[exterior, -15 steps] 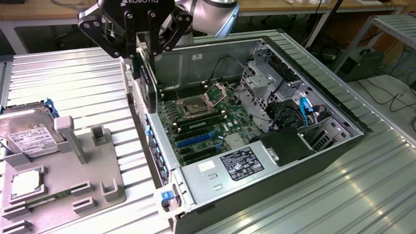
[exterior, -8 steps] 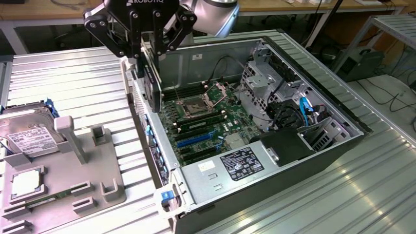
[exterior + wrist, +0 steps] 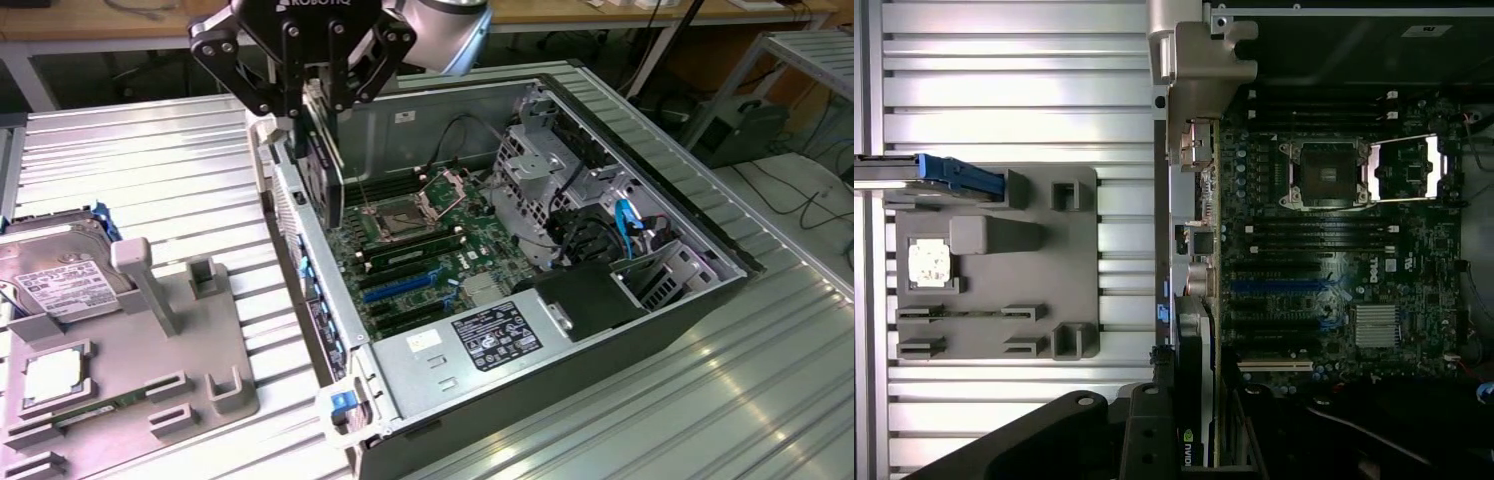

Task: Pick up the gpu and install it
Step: 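Pick up the gpu and move the gpu toward the slot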

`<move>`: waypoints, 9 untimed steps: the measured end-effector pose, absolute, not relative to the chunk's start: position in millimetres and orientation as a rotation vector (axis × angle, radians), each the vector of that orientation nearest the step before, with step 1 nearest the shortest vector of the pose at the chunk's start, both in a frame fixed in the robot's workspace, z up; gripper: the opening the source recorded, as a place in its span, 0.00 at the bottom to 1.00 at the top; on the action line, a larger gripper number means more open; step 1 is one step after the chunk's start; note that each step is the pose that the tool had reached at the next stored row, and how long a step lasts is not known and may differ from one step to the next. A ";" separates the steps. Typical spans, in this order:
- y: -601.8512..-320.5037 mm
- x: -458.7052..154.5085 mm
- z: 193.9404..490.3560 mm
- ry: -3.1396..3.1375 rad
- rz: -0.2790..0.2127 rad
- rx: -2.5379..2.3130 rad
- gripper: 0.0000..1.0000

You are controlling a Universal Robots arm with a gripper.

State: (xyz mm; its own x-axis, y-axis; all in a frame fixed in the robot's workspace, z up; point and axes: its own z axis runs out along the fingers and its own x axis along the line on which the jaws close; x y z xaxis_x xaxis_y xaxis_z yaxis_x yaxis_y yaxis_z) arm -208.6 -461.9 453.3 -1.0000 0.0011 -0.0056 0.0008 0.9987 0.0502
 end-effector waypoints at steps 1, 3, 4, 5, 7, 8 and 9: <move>-461.9 -207.6 453.3 3.135 0.079 0.002 0.27; -461.9 -205.2 453.3 3.135 0.079 0.001 0.27; -461.9 -204.1 453.3 3.135 0.079 0.001 0.27; -461.9 -202.9 453.3 3.135 0.079 0.001 0.27; -461.9 -200.6 453.3 3.135 0.079 0.001 0.27; -461.9 -199.5 453.3 3.135 0.079 0.001 0.27; -462.0 -198.5 453.3 3.135 0.079 0.001 0.27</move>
